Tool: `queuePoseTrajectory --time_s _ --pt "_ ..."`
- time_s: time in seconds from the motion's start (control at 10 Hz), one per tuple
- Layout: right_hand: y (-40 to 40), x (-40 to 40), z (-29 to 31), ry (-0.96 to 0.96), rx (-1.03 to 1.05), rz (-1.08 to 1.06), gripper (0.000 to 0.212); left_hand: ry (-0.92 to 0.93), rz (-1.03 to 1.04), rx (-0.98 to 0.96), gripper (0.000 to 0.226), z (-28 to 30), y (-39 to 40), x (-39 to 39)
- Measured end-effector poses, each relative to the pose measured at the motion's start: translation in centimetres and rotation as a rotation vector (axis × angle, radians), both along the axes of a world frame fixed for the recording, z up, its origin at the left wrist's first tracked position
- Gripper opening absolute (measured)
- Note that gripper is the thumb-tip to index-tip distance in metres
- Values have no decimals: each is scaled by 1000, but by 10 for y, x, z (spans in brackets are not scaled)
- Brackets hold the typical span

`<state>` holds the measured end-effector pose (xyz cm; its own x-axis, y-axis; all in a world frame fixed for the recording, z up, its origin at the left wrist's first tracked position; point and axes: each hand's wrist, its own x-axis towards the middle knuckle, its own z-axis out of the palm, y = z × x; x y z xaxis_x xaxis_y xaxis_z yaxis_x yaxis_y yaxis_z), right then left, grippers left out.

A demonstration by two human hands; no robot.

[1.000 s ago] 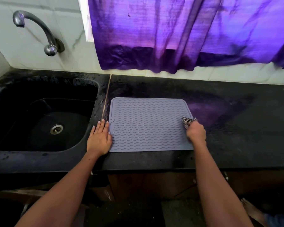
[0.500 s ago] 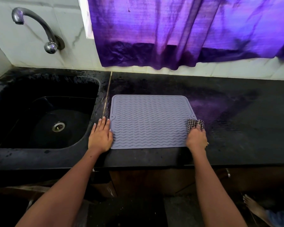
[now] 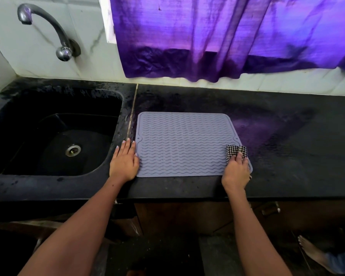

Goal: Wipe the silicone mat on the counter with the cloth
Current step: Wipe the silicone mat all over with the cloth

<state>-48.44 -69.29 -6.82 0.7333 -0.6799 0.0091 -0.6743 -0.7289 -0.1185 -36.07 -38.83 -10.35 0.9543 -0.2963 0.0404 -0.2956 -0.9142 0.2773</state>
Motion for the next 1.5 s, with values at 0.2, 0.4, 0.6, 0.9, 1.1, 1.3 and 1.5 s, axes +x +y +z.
queuePoseTrajectory --time_s 0.2,0.4,0.6,0.9,1.1,1.3,1.5 --pt "-27 -4 16 -137 281 -24 49 -1 -2 -4 53 0 0 0" --pt "4 -6 19 -305 291 128 59 0 4 3 53 0 0 1" --pt "33 -3 3 -136 122 338 55 -10 2 -16 52 -2 0 1" --pt "36 33 45 -81 278 79 28 -8 10 -7 53 -2 -1 0" --pt "73 48 31 -78 201 344 44 -1 7 11 53 0 -1 -1" --pt "83 51 15 27 34 396 43 4 10 1 53 -1 -1 0" --pt "73 84 51 30 387 177 24 -1 8 11 53 -1 -1 0"
